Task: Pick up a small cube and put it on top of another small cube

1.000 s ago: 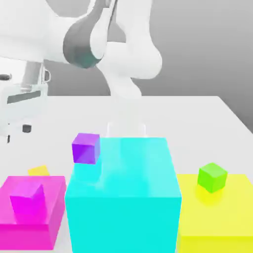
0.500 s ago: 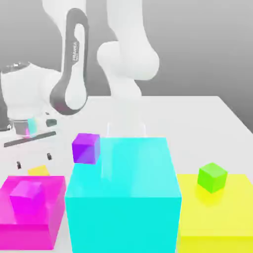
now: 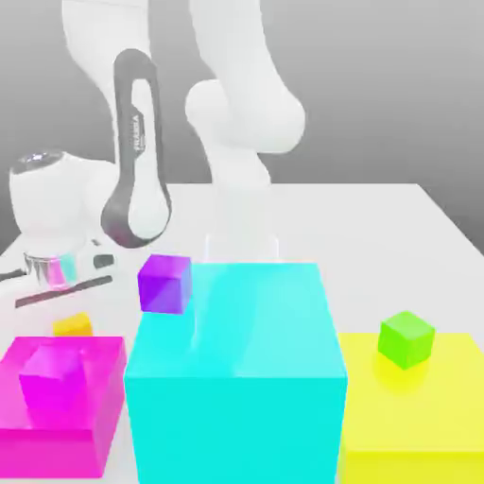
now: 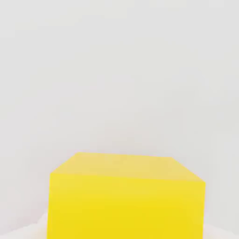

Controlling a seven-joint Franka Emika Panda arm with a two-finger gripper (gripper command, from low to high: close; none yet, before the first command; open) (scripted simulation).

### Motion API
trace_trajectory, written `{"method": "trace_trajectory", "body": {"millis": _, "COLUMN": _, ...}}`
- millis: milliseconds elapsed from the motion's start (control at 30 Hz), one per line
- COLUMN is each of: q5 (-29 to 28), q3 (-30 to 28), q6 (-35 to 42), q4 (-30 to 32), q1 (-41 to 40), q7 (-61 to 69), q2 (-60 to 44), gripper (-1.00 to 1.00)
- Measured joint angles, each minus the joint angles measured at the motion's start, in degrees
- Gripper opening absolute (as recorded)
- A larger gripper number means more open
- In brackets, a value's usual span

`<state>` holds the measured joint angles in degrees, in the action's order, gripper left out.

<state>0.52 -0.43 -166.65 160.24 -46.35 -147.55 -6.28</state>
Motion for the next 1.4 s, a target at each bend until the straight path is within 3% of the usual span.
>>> {"method": "trace_trajectory", "body": {"millis": 100, "q5": 1.0, "q3": -0.8, "q6": 3.6, "q4": 0.7, "q1": -1.1, "q7": 1.9, "q2": 3.9, "gripper": -1.0}}
{"method": "trace_trajectory", "body": {"millis": 267, "q5": 7.4, "q3": -1.0, "q6": 4.5, "q4": 0.4, "q1": -5.4, "q7": 13.1, "q2": 3.3, "gripper": -1.0}}
{"method": "trace_trajectory", "body": {"millis": 1267, "q5": 40.3, "q3": 7.3, "q6": 17.9, "q4": -16.2, "q1": 20.3, "q7": 85.8, "q2": 16.3, "gripper": -1.0}}
{"method": "trace_trajectory", "body": {"millis": 1400, "q5": 39.8, "q3": 13.1, "q6": 20.7, "q4": -15.9, "q1": 25.9, "q7": 84.5, "q2": 18.3, "gripper": -1.0}}
